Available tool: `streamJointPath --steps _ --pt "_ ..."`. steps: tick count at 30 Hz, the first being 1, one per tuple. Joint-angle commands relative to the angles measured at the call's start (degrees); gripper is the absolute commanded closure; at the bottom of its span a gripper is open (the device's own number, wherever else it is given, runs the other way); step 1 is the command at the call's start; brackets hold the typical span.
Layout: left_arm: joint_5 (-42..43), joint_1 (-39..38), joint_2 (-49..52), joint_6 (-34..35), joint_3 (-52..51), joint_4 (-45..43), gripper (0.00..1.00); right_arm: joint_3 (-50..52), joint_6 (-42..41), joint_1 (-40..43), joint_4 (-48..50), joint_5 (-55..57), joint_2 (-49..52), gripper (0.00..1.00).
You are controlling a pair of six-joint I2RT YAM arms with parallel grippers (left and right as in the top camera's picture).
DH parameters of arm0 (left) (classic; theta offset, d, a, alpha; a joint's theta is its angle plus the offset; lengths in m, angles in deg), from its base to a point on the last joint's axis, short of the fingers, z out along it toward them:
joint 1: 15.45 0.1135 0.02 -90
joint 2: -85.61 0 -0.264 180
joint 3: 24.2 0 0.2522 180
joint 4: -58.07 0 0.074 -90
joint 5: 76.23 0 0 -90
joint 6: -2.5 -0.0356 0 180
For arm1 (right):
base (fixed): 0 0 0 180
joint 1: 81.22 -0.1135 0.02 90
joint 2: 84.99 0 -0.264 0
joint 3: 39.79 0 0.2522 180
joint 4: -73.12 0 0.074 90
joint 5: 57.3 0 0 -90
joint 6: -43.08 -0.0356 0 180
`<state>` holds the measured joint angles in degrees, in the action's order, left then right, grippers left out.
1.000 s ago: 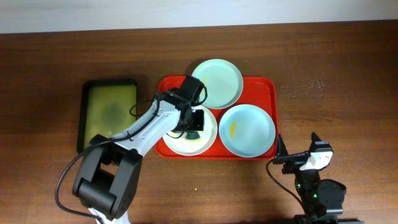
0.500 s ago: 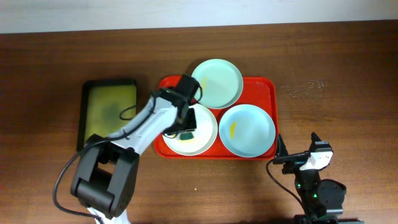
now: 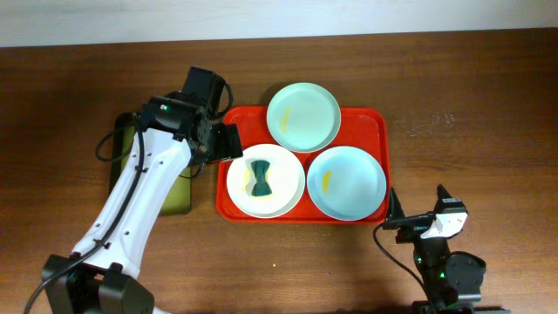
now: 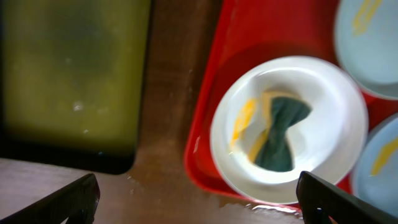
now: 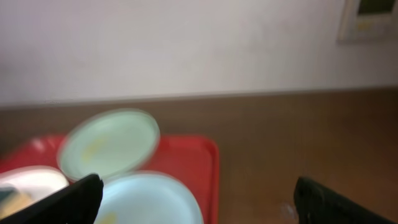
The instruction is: Clean dirty plates on tray and stack at the side
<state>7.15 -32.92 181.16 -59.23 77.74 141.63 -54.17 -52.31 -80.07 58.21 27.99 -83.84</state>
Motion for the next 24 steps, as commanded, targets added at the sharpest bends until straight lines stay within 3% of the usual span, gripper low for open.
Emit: streamJointPath --steps 1,3,5,7,9,11,13,14,15,18,20,21,22,23,24 --pt "-2.5 0.4 0.2 -1.1 -0.2 1.9 0.01 0.3 -21.0 0.3 6.6 -25.4 -0.3 0.01" --pt "-2.4 0.4 0.2 -1.1 -0.2 2.0 0.01 0.3 -30.7 0.3 7.8 -37.7 -0.3 0.01" --pt "-2.4 0.4 0.2 -1.1 -0.2 2.1 0.01 0.3 -40.9 0.4 18.0 -36.7 -0.3 0.01" --pt "-2.5 0.4 0.2 -1.1 -0.2 2.3 0.01 -1.2 -45.5 0.4 39.4 -33.3 -0.3 0.01" --pt "-2.4 0.4 0.2 -1.1 -0.2 2.3 0.01 -6.9 -46.5 0.4 39.9 -27.2 -0.2 0.01" --pt "-2.4 0.4 0.2 -1.1 -0.2 2.3 0.01 -18.9 -38.3 0.5 27.5 -25.6 1.9 0.01" --pt "-2.3 0.4 0.2 -1.1 -0.2 2.3 0.01 -34.0 -26.9 0.5 4.7 -23.3 7.8 0.01" --pt "-2.2 0.4 0.2 -1.1 -0.2 2.3 0.01 -47.2 -18.9 0.5 -16.3 -17.3 15.6 0.01" --pt "-2.2 0.4 0.2 -1.1 -0.2 2.3 0.01 -54.2 -14.4 0.5 -26.9 -14.4 21.1 0.01" --pt "-1.2 0.4 0.2 -1.1 -0.2 2.3 0.00 -71.2 -6.4 0.3 -50.8 -17.6 38.3 0.01" --pt "-0.3 0.4 0.2 -1.1 -0.2 2.3 0.01 -76.3 -6.4 0.4 -58.3 -23.8 46.1 0.01" --pt "-0.3 0.4 0.2 -1.1 -0.2 2.3 0.01 -77.3 -6.4 0.3 -59.5 -27.3 50.6 0.07" --pt "-0.2 0.4 0.2 -1.1 -0.2 2.3 0.01 -77.3 -6.4 0.3 -59.3 -29.3 54.1 0.35" --pt "-0.3 0.4 0.2 -1.1 -0.2 2.3 0.01 -77.3 -6.4 0.1 -59.6 -30.1 57.6 0.45" --pt "-0.2 0.4 0.2 -1.1 -0.2 2.3 0.01 -77.3 -6.4 -0.5 -60.2 -30.3 60.6 0.46"
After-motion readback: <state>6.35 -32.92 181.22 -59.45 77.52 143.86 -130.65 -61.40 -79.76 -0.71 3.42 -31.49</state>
